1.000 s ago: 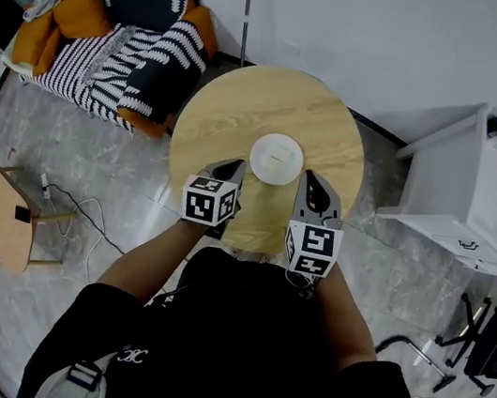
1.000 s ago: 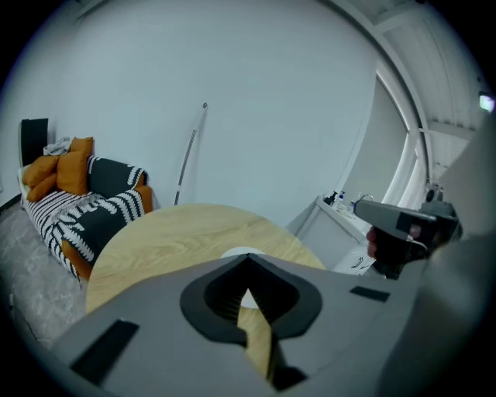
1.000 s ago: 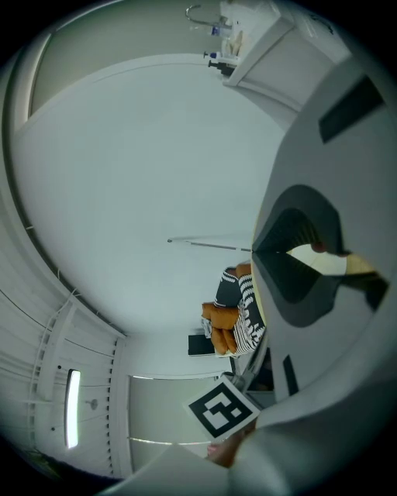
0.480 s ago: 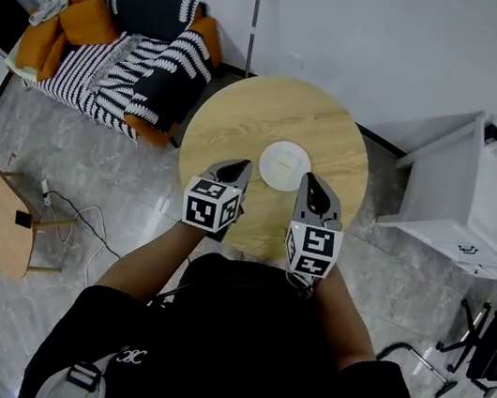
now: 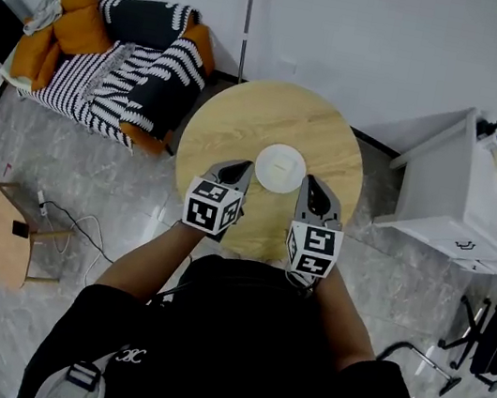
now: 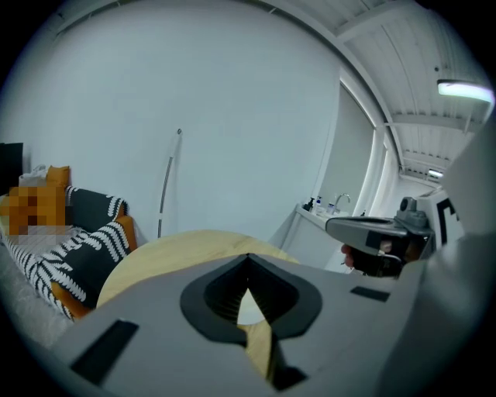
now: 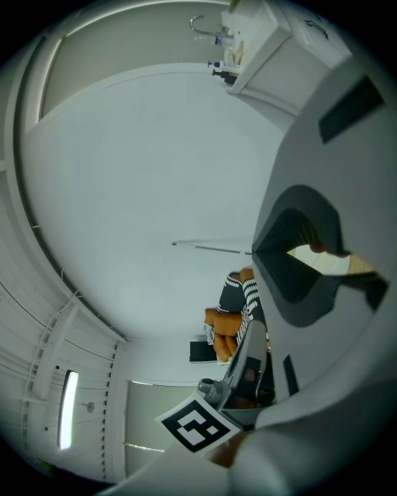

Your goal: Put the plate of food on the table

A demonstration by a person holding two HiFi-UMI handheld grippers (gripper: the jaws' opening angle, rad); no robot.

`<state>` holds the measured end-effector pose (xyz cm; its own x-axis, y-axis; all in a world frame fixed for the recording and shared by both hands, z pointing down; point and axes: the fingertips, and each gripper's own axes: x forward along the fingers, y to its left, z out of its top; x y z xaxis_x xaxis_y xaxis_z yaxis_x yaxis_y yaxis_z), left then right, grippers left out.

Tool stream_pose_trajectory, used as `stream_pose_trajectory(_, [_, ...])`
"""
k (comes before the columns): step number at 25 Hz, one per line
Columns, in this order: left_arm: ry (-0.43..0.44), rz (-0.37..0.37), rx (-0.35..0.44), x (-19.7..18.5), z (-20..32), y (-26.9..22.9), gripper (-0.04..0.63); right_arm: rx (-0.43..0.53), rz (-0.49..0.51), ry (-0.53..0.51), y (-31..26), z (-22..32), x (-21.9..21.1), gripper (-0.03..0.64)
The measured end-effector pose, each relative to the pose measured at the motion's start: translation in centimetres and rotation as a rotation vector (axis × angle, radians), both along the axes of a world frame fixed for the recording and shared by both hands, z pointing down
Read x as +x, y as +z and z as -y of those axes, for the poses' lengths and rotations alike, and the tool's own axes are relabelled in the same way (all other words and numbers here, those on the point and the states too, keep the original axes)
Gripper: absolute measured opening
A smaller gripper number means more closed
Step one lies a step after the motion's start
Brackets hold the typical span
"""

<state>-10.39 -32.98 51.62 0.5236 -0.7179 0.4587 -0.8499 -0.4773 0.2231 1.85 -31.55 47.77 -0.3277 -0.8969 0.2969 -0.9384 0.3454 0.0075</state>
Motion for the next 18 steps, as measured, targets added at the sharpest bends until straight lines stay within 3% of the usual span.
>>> stream_pose_trajectory(3, [0.038, 0.018, 0.029, 1.0, -0.4, -0.4, 0.008, -0.001, 0.004, 0.006, 0.0, 0.0, 0.3, 0.005])
stream_pose_trajectory(9, [0.038, -0.004, -0.013, 0.9, -0.7, 0.4, 0.008, -0.005, 0.001, 0.004, 0.2, -0.1, -0.1, 0.005])
stream_pose_trajectory(18, [0.049, 0.028, -0.022, 0.4, -1.3, 1.5, 0.008, -0.014, -0.011, 0.001, 0.4, -0.5, -0.4, 0.005])
